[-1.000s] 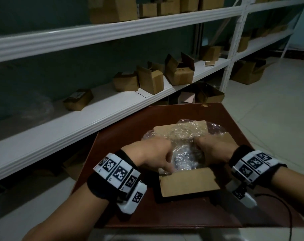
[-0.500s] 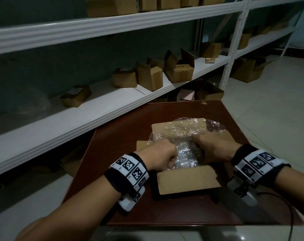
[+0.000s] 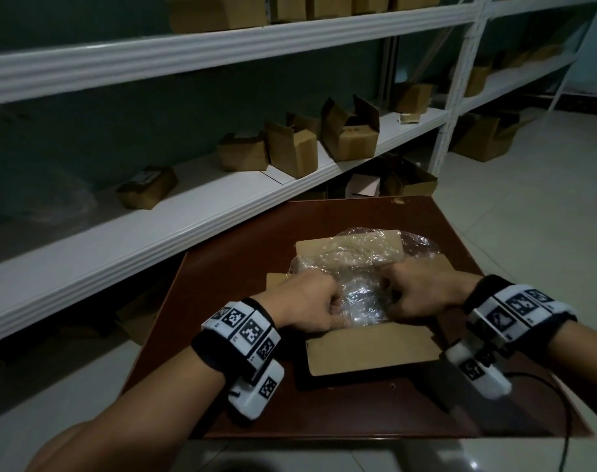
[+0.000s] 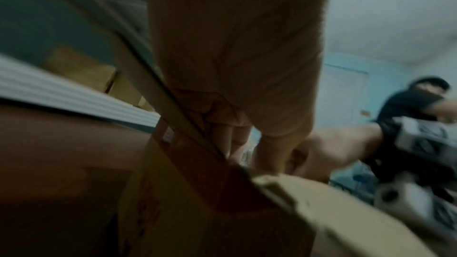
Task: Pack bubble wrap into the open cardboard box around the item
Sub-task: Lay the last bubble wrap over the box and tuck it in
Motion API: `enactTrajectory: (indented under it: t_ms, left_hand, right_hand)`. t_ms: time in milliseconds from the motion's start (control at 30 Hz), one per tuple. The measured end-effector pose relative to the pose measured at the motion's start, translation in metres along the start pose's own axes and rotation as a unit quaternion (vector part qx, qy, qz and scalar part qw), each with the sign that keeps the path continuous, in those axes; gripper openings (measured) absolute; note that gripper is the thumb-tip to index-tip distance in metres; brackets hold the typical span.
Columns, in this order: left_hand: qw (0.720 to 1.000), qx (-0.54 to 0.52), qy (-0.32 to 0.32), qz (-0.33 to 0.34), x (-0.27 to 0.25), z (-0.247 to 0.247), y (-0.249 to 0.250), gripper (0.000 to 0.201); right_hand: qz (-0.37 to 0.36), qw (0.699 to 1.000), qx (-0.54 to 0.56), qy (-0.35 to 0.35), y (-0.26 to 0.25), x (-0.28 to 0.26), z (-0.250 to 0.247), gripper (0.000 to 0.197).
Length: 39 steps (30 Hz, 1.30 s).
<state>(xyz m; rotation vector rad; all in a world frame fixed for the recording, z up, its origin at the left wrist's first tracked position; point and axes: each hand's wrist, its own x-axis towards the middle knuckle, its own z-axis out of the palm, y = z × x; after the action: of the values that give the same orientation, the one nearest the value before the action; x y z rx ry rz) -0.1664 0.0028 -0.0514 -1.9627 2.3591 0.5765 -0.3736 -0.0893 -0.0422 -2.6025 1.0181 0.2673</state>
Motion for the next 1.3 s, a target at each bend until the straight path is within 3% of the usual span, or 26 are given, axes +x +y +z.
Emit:
enactTrajectory:
  t_ms: [133,267,367,500,567,667,733,800,1000,1167,1233,1300]
  left_hand:
    - [0.999,0.029,0.006,-0.013,0.001,0.003,0.003,0.039]
    - [0.997,0.065,0.030,-0.027,0.011,0.005,0.005,0.044]
    - [0.997,0.062,0.024,-0.025,0.017,0.006,0.002,0.037]
    - [0.997,0.065,0.026,-0.012,0.020,0.007,-0.001,0.035]
    - [0.997,0.071,0.026,-0.005,0.021,0.007,-0.001,0.039]
    - [0.997,0.072,0.025,-0.001,0.021,0.005,-0.001,0.036]
    - [0.997,0.073,0.020,0.006,0.019,0.005,0.000,0.030]
    - [0.997,0.076,0.021,0.018,0.016,0.004,0.001,0.029]
    - [0.999,0.030,-0.002,0.014,0.005,0.002,0.003,0.047]
    - [1.000,0.011,-0.005,0.020,-0.006,-0.008,0.010,0.037]
    - [0.998,0.021,0.035,0.047,-0.014,-0.017,0.010,0.028]
    - [0.983,0.014,0.153,0.103,-0.023,-0.030,0.009,0.016]
  right_hand:
    - [0.005,0.999,0.033,-0.030,0.001,-0.001,-0.005,0.036]
    - [0.008,1.000,0.025,0.002,-0.002,-0.001,0.003,0.041]
    - [-0.041,0.999,-0.004,0.026,0.000,-0.008,0.000,0.049]
    - [-0.135,0.982,0.043,0.127,-0.005,-0.021,-0.020,0.025]
    - [-0.135,0.978,0.132,0.090,-0.013,-0.023,-0.024,0.016]
    - [-0.120,0.982,0.143,-0.032,-0.023,-0.021,-0.014,0.040]
    - [-0.092,0.986,0.119,-0.072,-0.029,-0.020,-0.011,0.052]
    - [-0.038,0.987,0.126,-0.096,-0.032,-0.016,-0.011,0.060]
    - [0.063,0.983,0.122,-0.120,-0.029,-0.005,0.005,0.048]
    - [0.060,0.978,0.158,-0.125,-0.031,-0.002,0.010,0.067]
    - [0.055,0.976,0.168,-0.123,-0.029,-0.004,0.012,0.049]
    - [0.045,0.976,0.176,-0.117,-0.029,-0.006,0.013,0.042]
